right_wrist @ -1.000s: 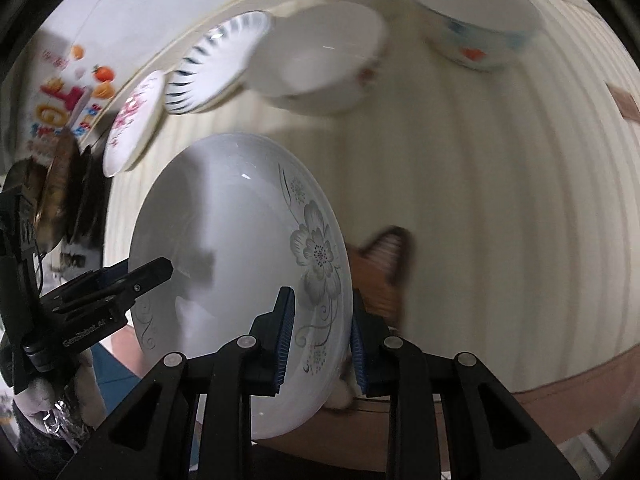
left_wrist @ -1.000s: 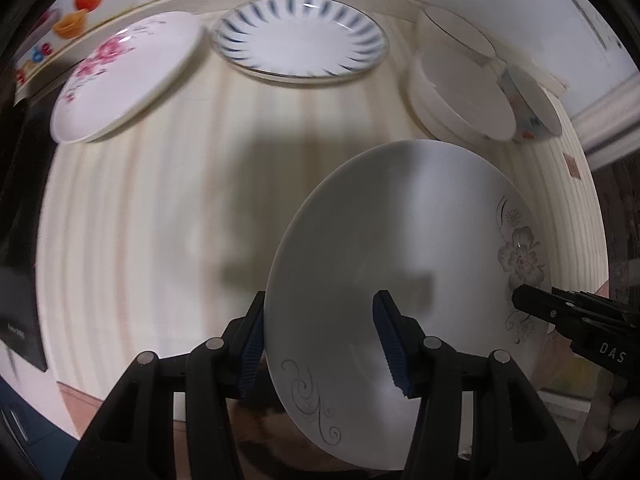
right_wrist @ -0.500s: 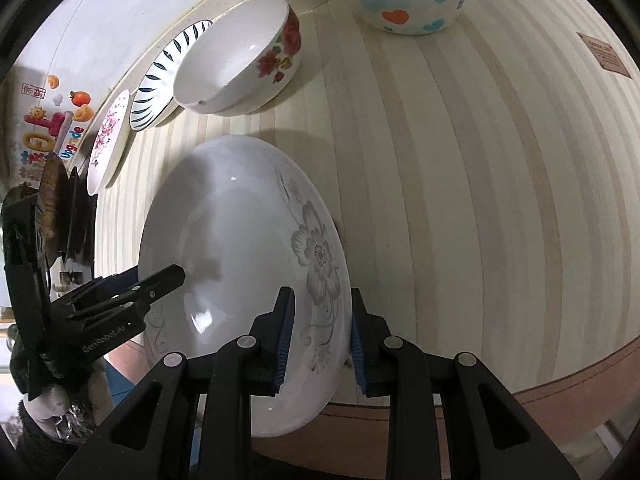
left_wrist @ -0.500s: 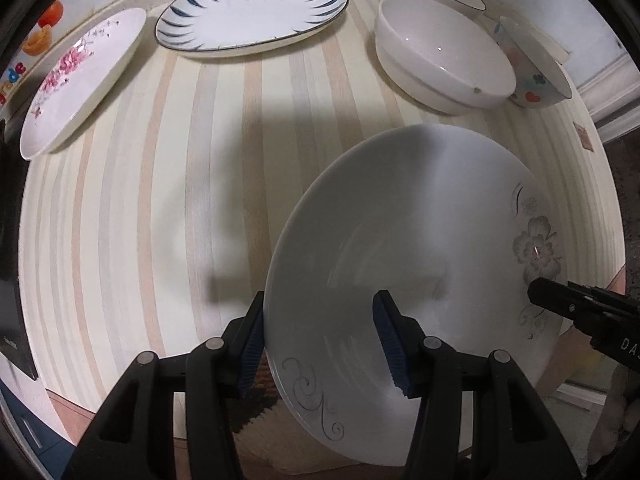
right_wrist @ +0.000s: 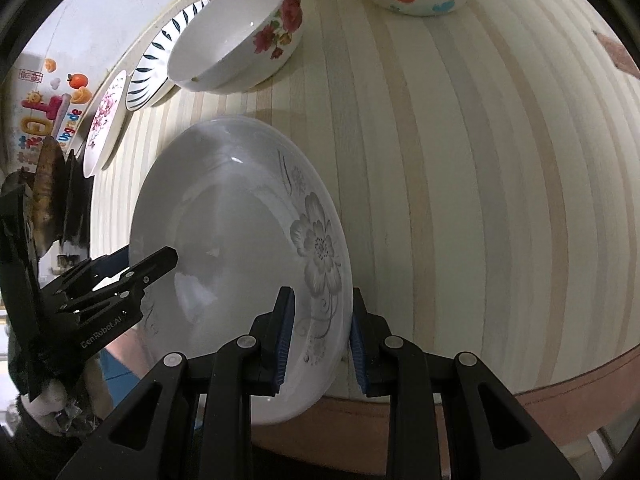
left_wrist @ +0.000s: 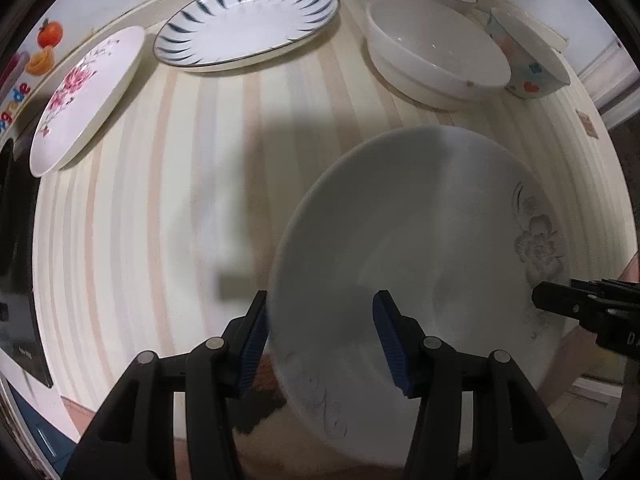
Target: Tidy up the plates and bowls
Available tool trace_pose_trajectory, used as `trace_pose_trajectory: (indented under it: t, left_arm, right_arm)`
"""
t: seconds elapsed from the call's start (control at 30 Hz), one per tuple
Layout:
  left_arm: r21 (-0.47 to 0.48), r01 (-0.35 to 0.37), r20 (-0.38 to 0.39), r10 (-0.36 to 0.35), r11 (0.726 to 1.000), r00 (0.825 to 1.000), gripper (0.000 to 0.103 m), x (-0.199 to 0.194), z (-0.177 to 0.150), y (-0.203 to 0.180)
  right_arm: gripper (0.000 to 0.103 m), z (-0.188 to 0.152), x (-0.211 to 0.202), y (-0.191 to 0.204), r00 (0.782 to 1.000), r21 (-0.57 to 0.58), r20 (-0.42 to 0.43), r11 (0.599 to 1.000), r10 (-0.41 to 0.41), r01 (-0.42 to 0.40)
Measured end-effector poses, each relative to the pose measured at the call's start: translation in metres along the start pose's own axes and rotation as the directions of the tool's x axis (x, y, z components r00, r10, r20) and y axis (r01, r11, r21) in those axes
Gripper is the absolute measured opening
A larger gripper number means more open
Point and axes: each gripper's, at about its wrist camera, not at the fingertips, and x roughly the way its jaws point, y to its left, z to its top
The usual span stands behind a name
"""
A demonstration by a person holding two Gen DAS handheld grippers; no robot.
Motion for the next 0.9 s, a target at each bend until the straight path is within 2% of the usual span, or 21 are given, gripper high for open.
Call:
trace_pose_trajectory:
  t: [0.1,0.17,0.27,0.33,0.4,0.53,0.6,0.77,0.9]
  left_arm:
    - [-0.026,-0.018,0.087,0.020,1.000,0.996,0.050,-0.040,0.004,0.023]
    - [-0.071,-0.022,0.153,0.032,0.997,0.988,0.050,-0.072,0.010,0.053]
    - [-0.166,-0.018,0.213,0.054,0.986,0.976,0.053,-0.094,0.022,0.104]
    - [-0.243,-0.030,0.220,0.085,0.970,0.972,0.053,-0.096,0.033,0.142]
    - [-0.322,-0.034,0.209,0.106,0.946,0.972,0.053,-0.084,0.046,0.177]
    - [-0.449,-0.037,0.173,0.128,0.893,0.977,0.053,-0.056,0.063,0.239]
    - [-0.475,-0.047,0.153,0.135,0.879,0.979,0.053,-0.037,0.064,0.250]
    - [-0.515,-0.038,0.099,0.103,0.856,0.990,0.053,-0.007,0.075,0.269]
    - [-0.533,-0.034,0.081,0.091,0.846,0.993,0.053,0.006,0.082,0.277]
  right_arm:
    - [0.029,-0.001,-0.032,0.003,1.000,0.011,0.024,1.000,-0.016,0.015]
    - [0.030,-0.003,-0.057,0.018,0.998,-0.004,0.053,1.000,-0.026,0.026]
    - [0.042,0.008,-0.093,0.070,0.991,-0.062,0.133,0.998,0.024,-0.016]
    - [0.047,0.027,-0.097,0.116,0.985,-0.126,0.164,0.991,0.061,-0.040]
    - [0.048,0.060,-0.083,0.171,0.977,-0.212,0.180,0.975,0.112,-0.073]
    - [0.048,0.134,-0.027,0.267,0.977,-0.362,0.186,0.931,0.105,-0.031]
    - [0.048,0.179,0.011,0.308,0.982,-0.418,0.159,0.908,0.101,-0.025]
    - [0.048,0.256,0.082,0.366,0.990,-0.500,0.140,0.864,0.017,0.056]
    - [0.048,0.290,0.119,0.375,0.991,-0.526,0.121,0.844,-0.049,0.107]
